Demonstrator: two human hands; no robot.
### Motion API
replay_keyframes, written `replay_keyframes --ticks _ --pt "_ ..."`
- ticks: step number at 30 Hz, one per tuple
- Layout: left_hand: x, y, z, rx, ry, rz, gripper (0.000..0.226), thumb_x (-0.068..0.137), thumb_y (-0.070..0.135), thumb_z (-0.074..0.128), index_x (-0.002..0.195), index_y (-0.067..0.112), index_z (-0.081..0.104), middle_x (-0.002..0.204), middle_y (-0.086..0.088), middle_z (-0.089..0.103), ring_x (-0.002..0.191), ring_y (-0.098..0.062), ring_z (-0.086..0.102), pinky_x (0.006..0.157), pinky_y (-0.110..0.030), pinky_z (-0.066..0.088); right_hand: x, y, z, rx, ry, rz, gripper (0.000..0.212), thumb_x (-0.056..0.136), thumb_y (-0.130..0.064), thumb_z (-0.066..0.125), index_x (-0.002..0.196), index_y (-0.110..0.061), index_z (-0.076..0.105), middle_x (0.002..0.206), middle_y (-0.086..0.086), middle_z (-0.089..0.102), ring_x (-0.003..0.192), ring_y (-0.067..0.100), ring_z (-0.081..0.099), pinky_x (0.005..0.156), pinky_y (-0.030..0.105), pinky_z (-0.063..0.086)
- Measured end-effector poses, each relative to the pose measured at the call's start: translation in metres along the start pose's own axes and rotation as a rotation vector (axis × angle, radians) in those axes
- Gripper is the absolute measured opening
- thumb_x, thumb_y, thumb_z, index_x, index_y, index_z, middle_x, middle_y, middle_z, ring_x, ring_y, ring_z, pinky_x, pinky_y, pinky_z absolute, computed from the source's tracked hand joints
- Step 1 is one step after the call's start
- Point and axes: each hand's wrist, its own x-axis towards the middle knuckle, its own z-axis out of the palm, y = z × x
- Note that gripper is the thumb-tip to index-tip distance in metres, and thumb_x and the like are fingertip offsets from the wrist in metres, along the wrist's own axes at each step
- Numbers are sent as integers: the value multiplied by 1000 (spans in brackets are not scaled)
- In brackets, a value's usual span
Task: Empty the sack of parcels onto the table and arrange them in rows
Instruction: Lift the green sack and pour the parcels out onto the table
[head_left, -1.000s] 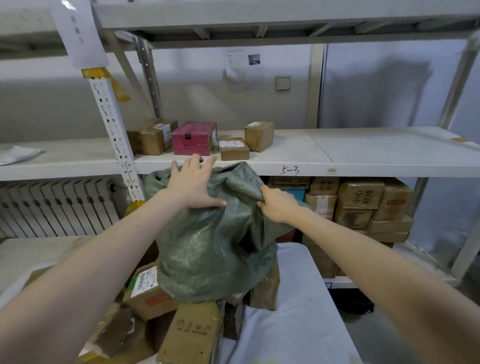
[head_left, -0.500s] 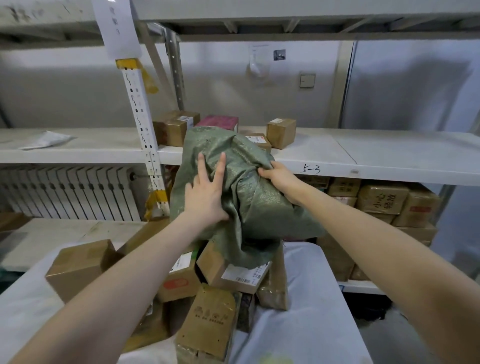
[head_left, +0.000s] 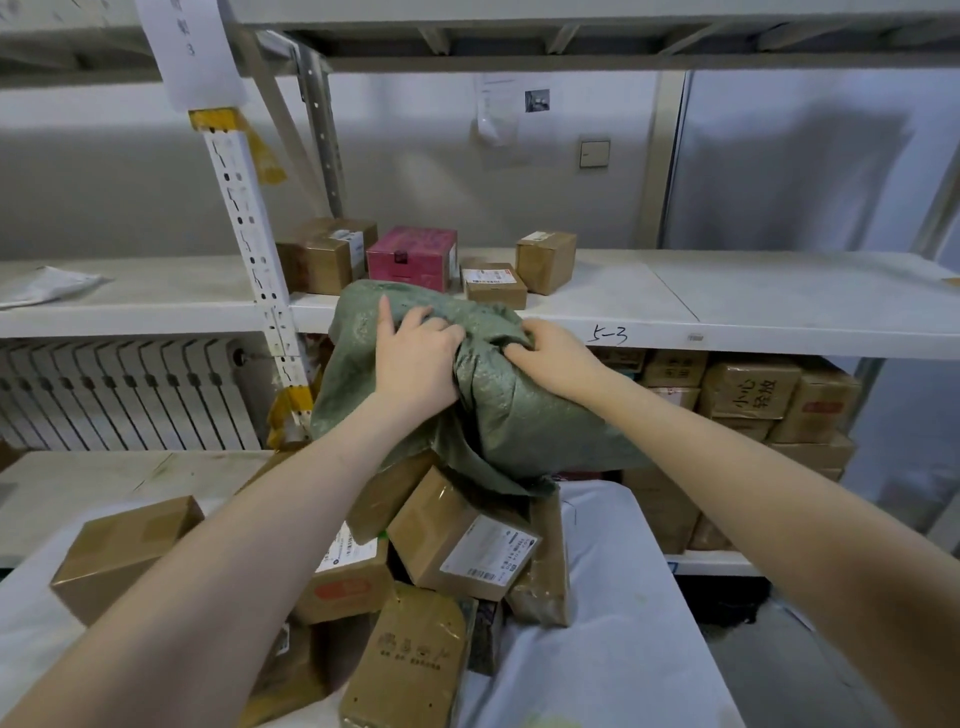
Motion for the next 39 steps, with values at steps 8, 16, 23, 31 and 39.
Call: replay_keyframes --ticks 8,16,23,31,39 --pt "35 -21 -11 12 78 -267 28 76 31 63 102 22 64 102 -5 67 119 -34 48 114 -58 13 -14 4 9 -692 185 -203 115 70 -69 65 152 -22 1 156 16 18 139 37 28 108 56 29" --pt "17 -45 -12 32 297 -223 48 64 9 70 110 13 59 116 -10 55 117 -35 44 109 -54 25 21 5 15 -512 156 -255 43 89 -33 62 122 -13 44 111 13 64 100 35 61 71 38 47" --pt "-14 -63 16 -57 -288 -187 99 63 53 79 141 20 29 146 -12 28 139 -33 21 114 -59 16 30 22 36 -417 -82 -141 30 90 -20 56 119 -24 57 114 5 64 105 30 59 72 34 45" --pt "1 -88 -28 -187 -308 -354 145 46 68 83 153 17 0 142 -23 34 132 -39 36 102 -49 41 48 -16 26 188 358 -217 53 75 13 42 115 -16 61 108 4 66 104 23 57 89 38 49" --pt "-39 -112 -7 31 -391 -348 74 55 61 78 115 21 63 120 -8 51 120 -32 39 101 -47 35 46 -5 53 28 -110 -126 44 80 3 55 119 -17 48 115 7 58 112 26 55 89 33 45"
